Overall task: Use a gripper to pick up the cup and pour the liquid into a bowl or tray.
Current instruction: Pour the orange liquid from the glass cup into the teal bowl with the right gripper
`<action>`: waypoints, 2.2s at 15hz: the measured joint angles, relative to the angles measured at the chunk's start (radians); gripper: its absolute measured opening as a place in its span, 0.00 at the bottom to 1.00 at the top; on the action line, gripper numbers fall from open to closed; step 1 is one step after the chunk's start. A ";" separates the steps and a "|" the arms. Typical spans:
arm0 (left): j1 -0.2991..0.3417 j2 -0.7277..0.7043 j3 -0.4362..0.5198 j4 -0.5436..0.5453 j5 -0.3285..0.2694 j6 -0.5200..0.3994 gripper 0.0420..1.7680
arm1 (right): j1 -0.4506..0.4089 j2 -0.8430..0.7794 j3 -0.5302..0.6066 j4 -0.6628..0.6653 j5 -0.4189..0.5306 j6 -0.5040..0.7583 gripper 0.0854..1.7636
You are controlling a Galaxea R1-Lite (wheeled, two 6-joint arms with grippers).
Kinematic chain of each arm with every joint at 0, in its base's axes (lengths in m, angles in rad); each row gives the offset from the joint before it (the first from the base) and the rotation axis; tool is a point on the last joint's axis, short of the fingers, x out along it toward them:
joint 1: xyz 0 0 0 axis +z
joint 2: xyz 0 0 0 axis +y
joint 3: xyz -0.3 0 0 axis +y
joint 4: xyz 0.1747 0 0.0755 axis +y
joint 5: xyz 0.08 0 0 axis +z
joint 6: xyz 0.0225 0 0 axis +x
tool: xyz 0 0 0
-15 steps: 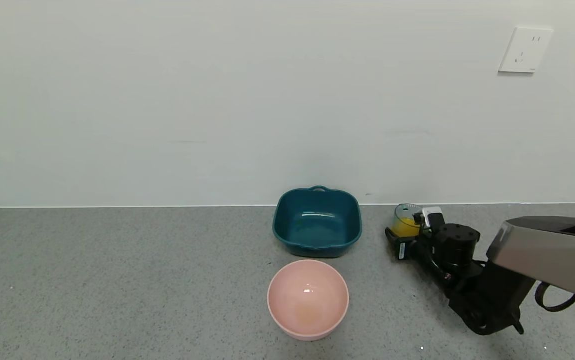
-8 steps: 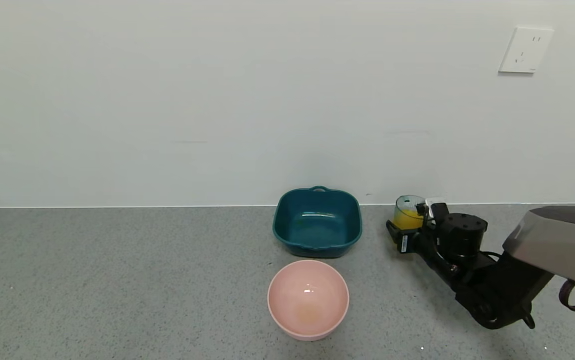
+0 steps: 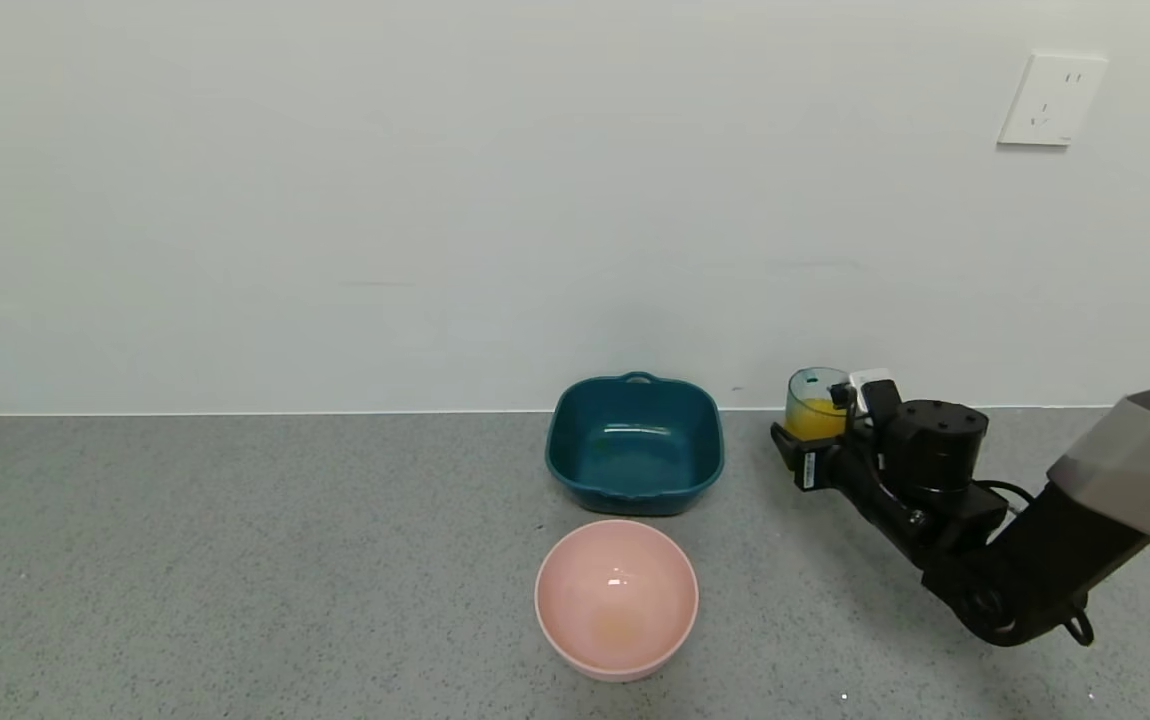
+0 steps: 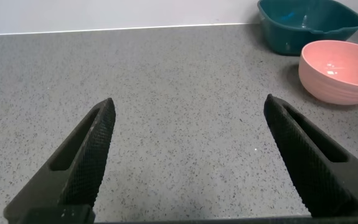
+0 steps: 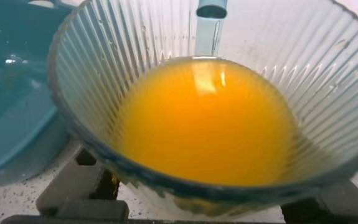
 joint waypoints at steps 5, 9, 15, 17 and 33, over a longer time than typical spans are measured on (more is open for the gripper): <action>0.000 0.000 0.000 0.000 0.000 0.000 0.97 | 0.029 -0.050 -0.002 0.009 -0.008 -0.068 0.77; 0.000 0.000 0.000 0.000 0.000 0.000 0.97 | 0.033 -0.073 -0.002 0.030 -0.008 -0.096 0.77; 0.000 0.000 0.000 0.000 0.000 0.000 0.97 | 0.032 -0.131 -0.014 0.135 -0.004 -0.098 0.77; 0.000 0.000 0.000 0.000 0.000 0.000 0.97 | 0.028 -0.145 -0.019 0.142 -0.003 -0.137 0.77; 0.000 0.000 0.000 0.000 0.000 0.000 0.97 | 0.042 -0.036 -0.245 0.288 0.004 -0.263 0.77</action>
